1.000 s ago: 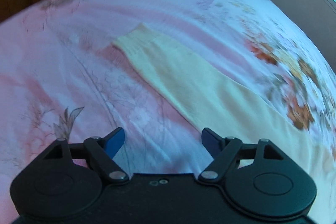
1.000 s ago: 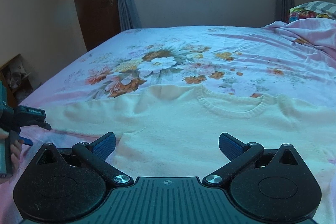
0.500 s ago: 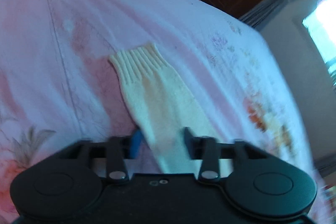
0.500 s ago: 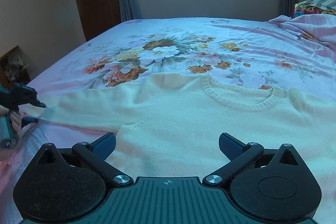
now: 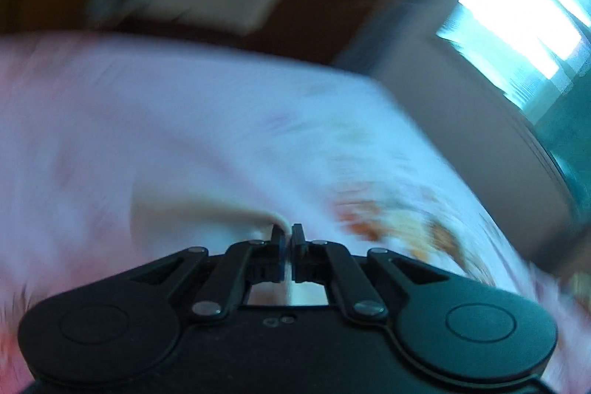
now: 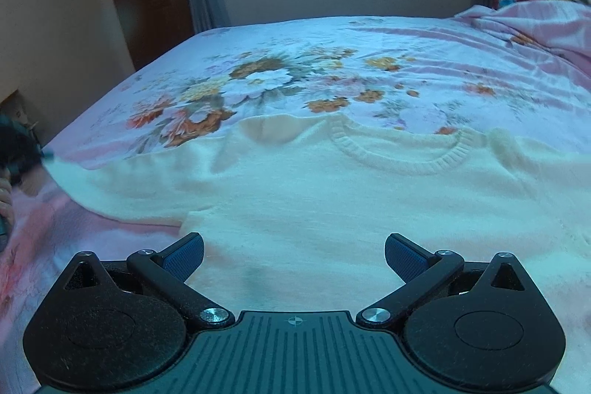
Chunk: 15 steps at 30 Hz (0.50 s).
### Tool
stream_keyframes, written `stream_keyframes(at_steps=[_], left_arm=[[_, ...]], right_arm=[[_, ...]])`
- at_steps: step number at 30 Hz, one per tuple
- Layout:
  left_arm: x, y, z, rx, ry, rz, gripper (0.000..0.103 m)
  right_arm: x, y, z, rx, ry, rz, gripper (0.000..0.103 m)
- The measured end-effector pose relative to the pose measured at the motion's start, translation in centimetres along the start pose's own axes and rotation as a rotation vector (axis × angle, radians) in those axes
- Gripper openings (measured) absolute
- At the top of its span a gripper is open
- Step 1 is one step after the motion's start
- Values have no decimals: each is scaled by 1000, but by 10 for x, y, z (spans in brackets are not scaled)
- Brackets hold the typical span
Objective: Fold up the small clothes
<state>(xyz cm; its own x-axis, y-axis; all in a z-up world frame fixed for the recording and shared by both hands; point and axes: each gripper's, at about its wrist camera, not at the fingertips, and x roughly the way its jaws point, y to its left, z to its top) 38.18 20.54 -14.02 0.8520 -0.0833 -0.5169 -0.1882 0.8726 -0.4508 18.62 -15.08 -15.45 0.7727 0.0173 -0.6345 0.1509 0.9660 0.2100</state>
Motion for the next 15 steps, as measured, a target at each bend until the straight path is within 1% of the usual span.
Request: stream_keyframes(at_steps=[2, 4, 6, 9, 11, 12, 13, 14, 15], left_arm=[[-16, -45, -1, 146, -24, -92, 1], [-30, -91, -14, 261, -25, -175, 1], [-40, -134, -36, 352, 9, -274, 1], [-55, -190, -87, 497, 71, -394, 1], [-57, -224, -130, 615, 157, -428, 1], [-57, -232, -149, 660, 209, -436, 2], [-54, -243, -171, 722, 288, -448, 7], [-50, -251, -189, 786, 357, -449, 10], [-49, -256, -205, 835, 393, -428, 14]], right_arm=[[-5, -7, 1, 20, -3, -9, 103], [-12, -14, 0, 34, -9, -18, 103], [-18, -23, 0, 41, -11, -35, 103], [-33, -41, -3, 55, -22, -68, 103], [-40, -58, -5, 65, -23, -91, 103], [-43, -67, -7, 71, -19, -105, 103], [-46, -76, -9, 78, -13, -119, 103], [-48, -85, -11, 88, -6, -131, 103], [-51, -94, -13, 99, 1, -141, 103]])
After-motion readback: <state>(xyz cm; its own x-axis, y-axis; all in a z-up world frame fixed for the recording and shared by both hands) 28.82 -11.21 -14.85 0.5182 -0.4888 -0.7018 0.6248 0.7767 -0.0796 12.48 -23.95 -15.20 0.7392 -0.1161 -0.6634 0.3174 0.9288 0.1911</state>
